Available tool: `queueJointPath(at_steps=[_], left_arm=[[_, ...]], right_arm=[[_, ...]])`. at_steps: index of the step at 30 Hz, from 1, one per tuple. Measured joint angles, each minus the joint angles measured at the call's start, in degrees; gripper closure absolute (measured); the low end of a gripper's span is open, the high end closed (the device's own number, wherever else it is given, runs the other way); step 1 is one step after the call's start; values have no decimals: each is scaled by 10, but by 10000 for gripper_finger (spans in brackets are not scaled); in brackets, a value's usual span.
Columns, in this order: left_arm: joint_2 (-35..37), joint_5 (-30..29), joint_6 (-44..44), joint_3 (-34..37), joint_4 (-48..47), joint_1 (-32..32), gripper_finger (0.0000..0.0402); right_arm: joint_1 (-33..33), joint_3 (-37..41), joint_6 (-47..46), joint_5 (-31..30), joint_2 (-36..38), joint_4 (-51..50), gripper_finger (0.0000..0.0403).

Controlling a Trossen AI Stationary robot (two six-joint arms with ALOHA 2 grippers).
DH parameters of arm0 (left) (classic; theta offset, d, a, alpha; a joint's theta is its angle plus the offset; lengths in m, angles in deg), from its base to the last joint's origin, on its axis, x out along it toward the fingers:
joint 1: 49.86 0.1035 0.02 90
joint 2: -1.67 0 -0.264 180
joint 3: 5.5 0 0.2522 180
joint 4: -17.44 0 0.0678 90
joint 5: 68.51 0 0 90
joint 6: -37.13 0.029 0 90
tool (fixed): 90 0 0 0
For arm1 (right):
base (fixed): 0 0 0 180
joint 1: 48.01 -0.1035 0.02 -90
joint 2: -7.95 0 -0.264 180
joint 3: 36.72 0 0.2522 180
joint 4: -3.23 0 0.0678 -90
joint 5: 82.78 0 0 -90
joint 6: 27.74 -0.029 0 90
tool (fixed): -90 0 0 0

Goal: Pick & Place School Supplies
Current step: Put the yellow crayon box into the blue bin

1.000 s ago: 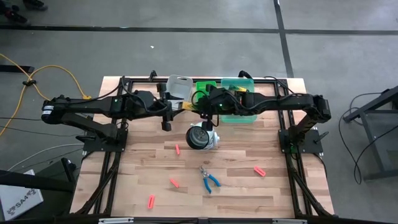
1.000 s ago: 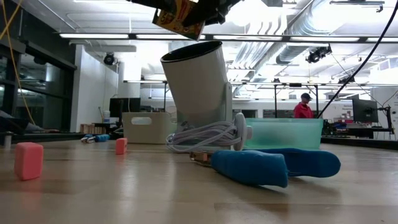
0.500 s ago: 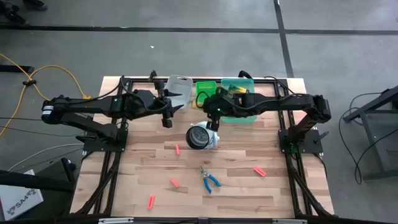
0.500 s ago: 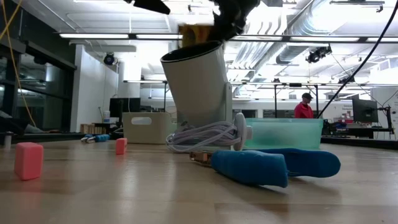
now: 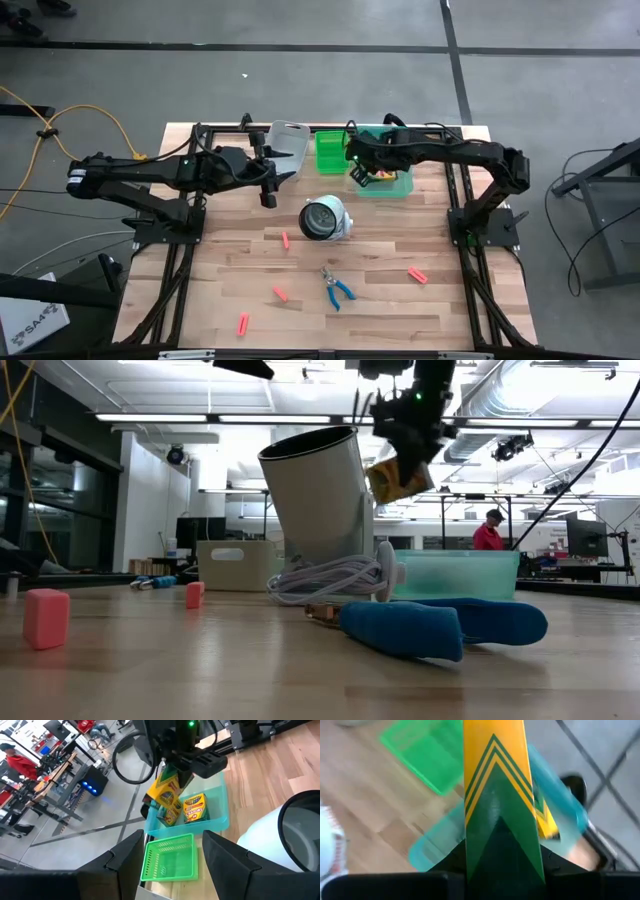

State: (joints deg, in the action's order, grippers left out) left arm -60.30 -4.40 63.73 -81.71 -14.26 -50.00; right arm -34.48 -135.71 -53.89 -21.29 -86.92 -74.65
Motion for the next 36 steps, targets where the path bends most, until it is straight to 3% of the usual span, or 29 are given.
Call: queueJointPath(at_steps=[7,18,26,30,36], left_arm=[[0,0,0,0,0,0,208],[0,1,0,0,0,0,208],[0,1,-7,0,3,0,208],[0,1,-10,0,4,-4,208],[0,1,-11,-1,4,-12,208]], right_arm=[[8,7,-67,-31,-42,-70,309],[20,127,-101,-58,-78,-61,305],[28,146,-94,-61,-79,-31,183],[28,146,-70,-57,-79,8,161],[28,146,-36,-21,-79,73,159]])
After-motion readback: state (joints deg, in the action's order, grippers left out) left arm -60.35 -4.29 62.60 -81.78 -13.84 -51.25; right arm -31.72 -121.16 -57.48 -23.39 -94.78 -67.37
